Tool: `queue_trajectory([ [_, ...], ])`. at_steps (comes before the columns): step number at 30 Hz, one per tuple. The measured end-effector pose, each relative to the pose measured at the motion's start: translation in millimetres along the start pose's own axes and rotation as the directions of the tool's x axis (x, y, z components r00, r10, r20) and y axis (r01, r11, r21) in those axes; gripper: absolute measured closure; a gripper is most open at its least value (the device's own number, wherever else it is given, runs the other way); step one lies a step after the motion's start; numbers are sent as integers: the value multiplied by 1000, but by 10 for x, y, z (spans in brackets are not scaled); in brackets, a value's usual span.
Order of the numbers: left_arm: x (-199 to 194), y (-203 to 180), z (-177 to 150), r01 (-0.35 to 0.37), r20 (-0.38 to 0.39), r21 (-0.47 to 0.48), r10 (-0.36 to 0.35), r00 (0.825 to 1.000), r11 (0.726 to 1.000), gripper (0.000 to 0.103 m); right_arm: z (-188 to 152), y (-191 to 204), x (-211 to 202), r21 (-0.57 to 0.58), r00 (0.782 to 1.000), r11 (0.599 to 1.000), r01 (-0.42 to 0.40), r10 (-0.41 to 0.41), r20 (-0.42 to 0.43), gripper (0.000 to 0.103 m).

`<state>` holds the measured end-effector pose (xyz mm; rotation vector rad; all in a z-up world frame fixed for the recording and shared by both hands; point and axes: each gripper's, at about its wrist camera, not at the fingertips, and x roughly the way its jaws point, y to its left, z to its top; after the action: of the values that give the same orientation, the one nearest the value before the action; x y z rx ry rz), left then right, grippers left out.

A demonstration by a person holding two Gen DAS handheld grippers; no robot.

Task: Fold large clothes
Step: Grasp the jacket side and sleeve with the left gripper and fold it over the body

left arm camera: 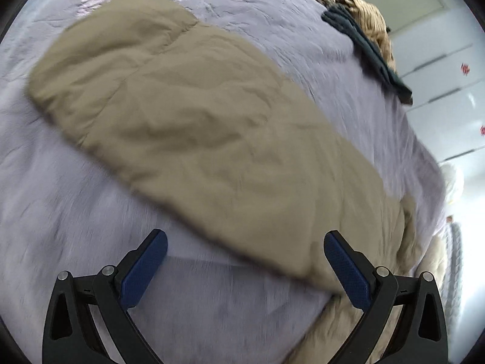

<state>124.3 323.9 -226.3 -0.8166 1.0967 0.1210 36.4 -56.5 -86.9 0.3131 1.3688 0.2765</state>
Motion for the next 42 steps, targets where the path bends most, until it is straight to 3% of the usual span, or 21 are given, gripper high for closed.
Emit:
queue_trajectory([
  [7, 130, -75, 405, 79, 65, 3, -79, 995, 997, 0, 162, 185, 111, -25, 1000, 1000, -5, 6, 29, 0],
  [11, 121, -133, 582, 57, 137, -6, -56, 989, 998, 0, 350, 274, 143, -36, 999, 999, -5, 7, 53, 0],
  [12, 113, -158, 601, 43, 151, 2, -43, 988, 999, 5, 415, 296, 159, -36, 998, 999, -10, 12, 62, 0],
  [14, 86, -201, 649, -13, 168, 43, 5, 986, 999, 32, 550, 341, 191, -35, 996, 999, -18, 21, 81, 0],
  [16, 130, -229, 714, -13, 146, 93, 0, 989, 996, 73, 692, 394, 233, -30, 995, 999, -33, 36, 97, 5],
  [17, 131, -220, 729, 5, 139, 103, -19, 990, 995, 80, 761, 423, 258, -26, 994, 999, -47, 49, 102, 11],
  [18, 112, -214, 735, 5, 138, 109, -20, 990, 994, 83, 826, 458, 289, -22, 993, 998, -56, 58, 107, 34],
  [19, 80, -234, 750, -4, 149, 121, -14, 989, 993, 83, 895, 492, 336, -19, 993, 998, -60, 61, 105, 66],
  [21, -23, -307, 747, -19, 180, 157, -9, 984, 987, 83, 980, 498, 418, 8, 993, 998, -68, 67, 95, 85],
  [28, -542, -705, 687, 24, 229, 297, -96, 969, 955, 83, 1290, 654, 678, 35, 970, 978, -205, 198, 144, 88],
  [32, -735, -1072, 629, 60, 231, 383, -158, 960, 922, 83, 1365, 760, 939, 35, 964, 969, -245, 240, 115, 88],
  [38, -764, -1723, 302, 138, 157, 515, -251, 955, 846, 83, 1355, 700, 1244, 88, 967, 963, -253, 248, 65, 89],
  [42, -690, -2272, -27, 169, 107, 615, -294, 950, 770, 83, 1315, 573, 1142, 87, 951, 947, -310, 308, 38, 89],
])
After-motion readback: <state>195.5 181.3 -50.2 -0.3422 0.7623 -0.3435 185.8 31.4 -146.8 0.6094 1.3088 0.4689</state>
